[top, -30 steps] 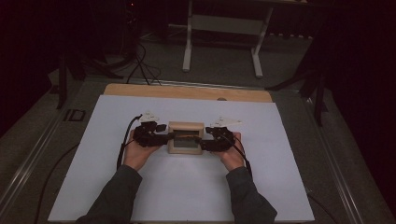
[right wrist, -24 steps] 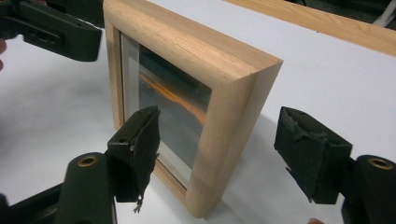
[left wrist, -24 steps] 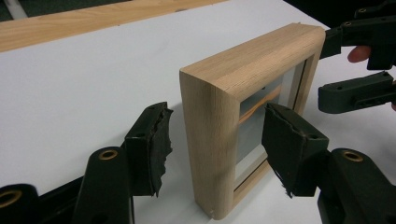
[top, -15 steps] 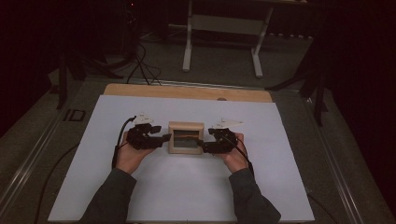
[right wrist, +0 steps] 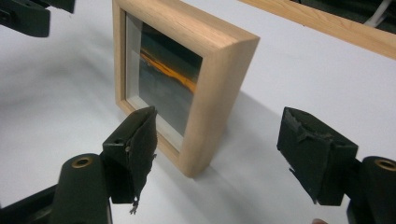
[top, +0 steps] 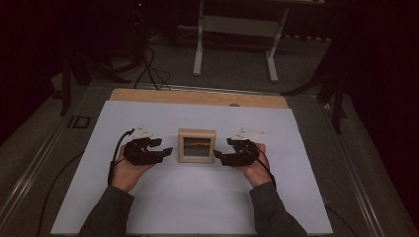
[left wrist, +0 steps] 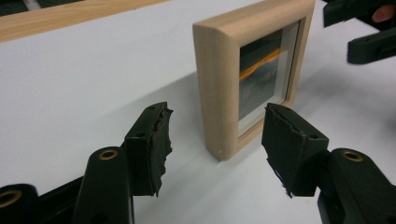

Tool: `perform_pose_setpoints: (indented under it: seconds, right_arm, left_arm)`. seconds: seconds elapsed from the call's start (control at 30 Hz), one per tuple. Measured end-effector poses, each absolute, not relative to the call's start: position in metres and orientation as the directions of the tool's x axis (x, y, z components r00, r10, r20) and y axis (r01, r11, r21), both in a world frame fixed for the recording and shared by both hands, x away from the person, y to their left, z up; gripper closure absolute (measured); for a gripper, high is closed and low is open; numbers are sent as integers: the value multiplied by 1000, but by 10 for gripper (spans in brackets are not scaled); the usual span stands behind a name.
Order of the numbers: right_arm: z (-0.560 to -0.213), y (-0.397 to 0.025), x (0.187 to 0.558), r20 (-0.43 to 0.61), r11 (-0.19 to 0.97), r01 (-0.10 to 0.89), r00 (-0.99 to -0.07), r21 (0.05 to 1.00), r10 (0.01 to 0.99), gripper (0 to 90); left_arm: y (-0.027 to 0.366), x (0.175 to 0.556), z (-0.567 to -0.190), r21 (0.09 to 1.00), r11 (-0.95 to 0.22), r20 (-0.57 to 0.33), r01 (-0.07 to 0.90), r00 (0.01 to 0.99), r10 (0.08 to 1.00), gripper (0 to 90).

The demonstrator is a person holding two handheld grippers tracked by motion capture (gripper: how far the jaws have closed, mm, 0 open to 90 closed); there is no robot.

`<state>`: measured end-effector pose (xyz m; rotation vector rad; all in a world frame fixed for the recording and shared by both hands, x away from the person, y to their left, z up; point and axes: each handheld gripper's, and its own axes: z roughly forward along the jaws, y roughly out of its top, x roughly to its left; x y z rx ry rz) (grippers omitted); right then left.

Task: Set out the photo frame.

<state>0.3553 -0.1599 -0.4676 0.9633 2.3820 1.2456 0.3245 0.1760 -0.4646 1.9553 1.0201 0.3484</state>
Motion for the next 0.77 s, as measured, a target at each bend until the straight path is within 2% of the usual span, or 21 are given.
perform_pose_setpoints:
  seconds: [0.77]
  right_arm:
    - [-486,-208,327,58,387,466,-694,796,717,277]
  left_arm:
    - [215,293,-483,780,-275,-118,562,564,818,417]
